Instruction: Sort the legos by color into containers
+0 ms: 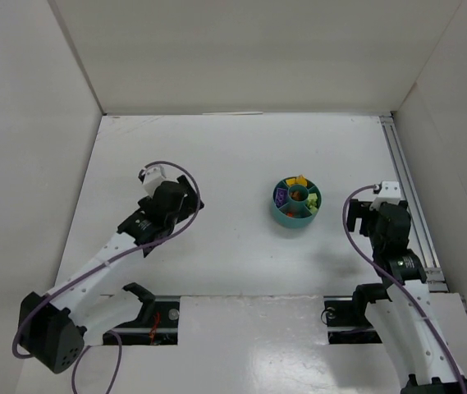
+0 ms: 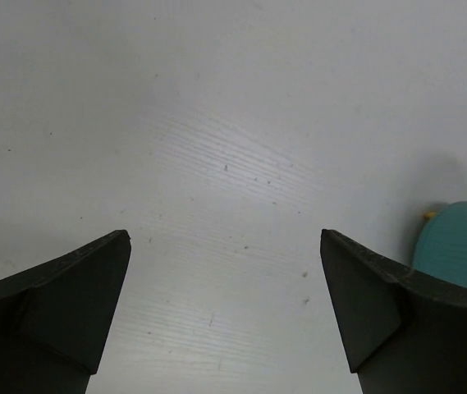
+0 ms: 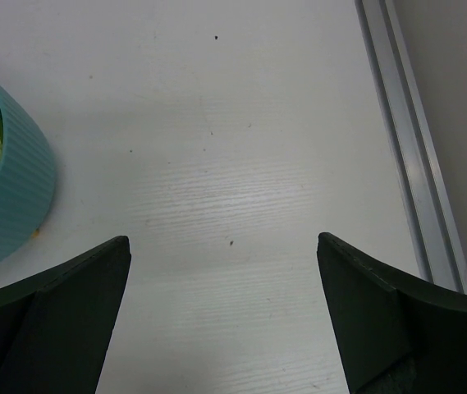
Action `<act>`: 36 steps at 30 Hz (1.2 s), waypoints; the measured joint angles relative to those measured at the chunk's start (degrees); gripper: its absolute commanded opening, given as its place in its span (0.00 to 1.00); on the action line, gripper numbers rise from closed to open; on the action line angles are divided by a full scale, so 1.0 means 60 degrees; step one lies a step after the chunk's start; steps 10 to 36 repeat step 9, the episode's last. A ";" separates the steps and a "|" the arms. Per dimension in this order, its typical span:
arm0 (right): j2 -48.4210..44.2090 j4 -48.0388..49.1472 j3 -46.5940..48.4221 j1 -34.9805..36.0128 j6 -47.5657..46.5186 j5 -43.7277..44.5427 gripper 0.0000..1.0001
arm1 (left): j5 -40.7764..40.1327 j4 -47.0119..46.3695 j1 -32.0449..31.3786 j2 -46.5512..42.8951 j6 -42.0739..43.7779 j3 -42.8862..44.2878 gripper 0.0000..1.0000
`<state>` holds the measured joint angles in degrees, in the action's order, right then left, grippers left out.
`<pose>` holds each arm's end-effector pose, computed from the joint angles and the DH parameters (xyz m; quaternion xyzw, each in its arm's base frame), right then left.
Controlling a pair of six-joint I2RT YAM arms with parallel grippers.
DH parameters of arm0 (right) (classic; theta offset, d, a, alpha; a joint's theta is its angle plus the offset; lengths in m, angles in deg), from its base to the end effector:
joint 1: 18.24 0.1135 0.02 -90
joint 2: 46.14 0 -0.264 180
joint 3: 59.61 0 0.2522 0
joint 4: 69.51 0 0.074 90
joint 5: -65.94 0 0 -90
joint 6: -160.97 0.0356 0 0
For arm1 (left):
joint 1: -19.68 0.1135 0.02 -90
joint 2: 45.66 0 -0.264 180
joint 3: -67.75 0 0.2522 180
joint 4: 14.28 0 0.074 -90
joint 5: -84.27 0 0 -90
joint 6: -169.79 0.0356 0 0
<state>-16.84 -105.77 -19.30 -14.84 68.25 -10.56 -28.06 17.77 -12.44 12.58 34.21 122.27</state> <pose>0.1358 -0.0003 0.2445 0.0181 0.8409 -0.0961 0.5323 0.1931 -0.1052 0.2591 -0.1900 0.8569 -0.1463 0.4564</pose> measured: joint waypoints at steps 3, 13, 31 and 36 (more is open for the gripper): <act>-0.0022 -0.0007 0.0000 0.0000 -0.0004 -0.0004 1.00 | -0.0029 -0.0157 0.0033 -0.0641 -0.0200 -0.0058 1.00; -0.0073 -0.0015 0.0000 0.0000 -0.0011 -0.0011 1.00 | -0.0076 -0.0208 0.0080 -0.0619 -0.0353 -0.0146 1.00; -0.0073 -0.0015 0.0000 0.0000 -0.0011 -0.0011 1.00 | -0.0076 -0.0208 0.0080 -0.0619 -0.0353 -0.0146 1.00; -0.0073 -0.0015 0.0000 0.0000 -0.0011 -0.0011 1.00 | -0.0076 -0.0208 0.0080 -0.0619 -0.0353 -0.0146 1.00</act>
